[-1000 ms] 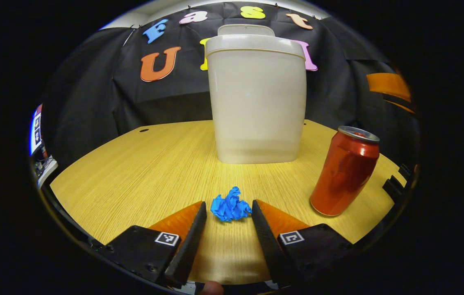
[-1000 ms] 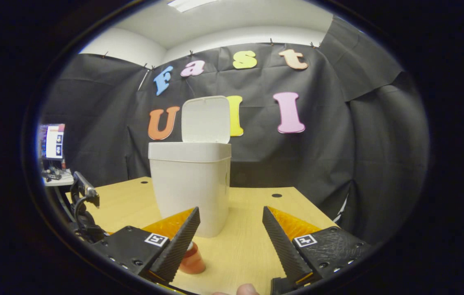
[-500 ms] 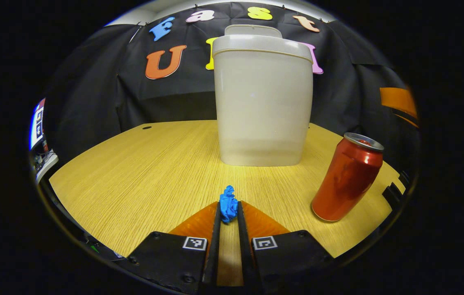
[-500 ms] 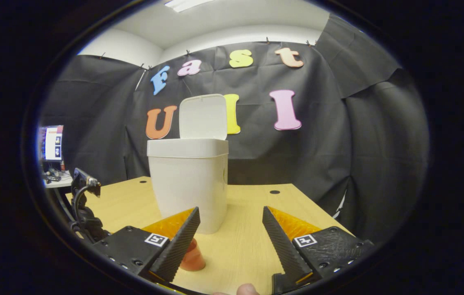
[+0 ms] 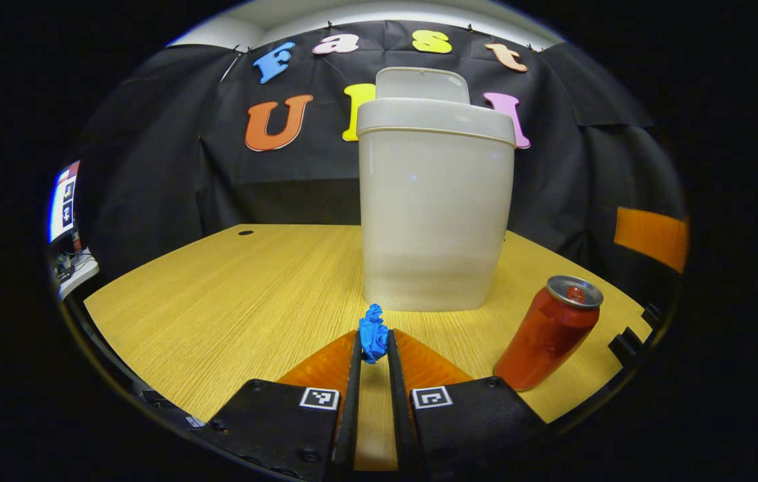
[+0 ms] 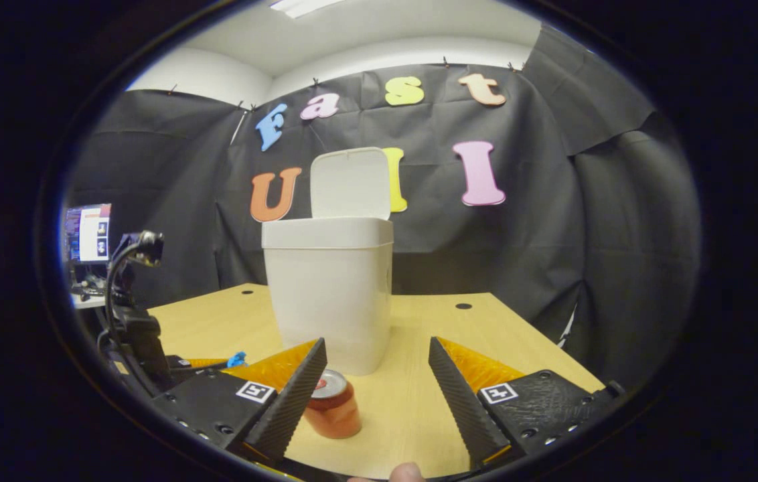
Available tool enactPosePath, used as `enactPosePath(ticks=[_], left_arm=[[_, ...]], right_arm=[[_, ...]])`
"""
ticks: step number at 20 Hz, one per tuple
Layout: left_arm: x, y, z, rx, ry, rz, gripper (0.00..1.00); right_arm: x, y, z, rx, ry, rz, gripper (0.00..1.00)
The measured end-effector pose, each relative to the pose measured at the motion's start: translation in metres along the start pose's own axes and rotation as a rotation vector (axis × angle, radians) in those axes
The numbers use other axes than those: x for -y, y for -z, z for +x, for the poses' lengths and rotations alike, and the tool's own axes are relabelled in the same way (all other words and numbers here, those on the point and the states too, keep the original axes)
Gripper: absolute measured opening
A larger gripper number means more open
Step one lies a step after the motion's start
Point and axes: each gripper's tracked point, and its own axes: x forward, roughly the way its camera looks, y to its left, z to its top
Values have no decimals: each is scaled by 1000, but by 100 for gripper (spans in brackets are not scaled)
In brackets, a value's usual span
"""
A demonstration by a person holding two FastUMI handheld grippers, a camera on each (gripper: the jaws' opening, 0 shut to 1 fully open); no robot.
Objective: Press the lid of the desktop garbage bin to open it, pick up the crumpled paper on the desktop and throw it into the bin, then pick up the pop can on the desktop and drop it into the bin, and finally close the garbage bin lid.
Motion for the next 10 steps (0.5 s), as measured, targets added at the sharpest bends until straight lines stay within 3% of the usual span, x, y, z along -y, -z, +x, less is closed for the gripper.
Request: enactPosePath(ticks=[6, 10], left_arm=[[-12, -67, -6, 142, -18, 8, 25], [-19, -88, -10, 190, -21, 3, 25]], right_arm=[[-20, 15, 1, -25, -22, -8, 97], [-31, 37, 5, -70, -30, -10, 98]])
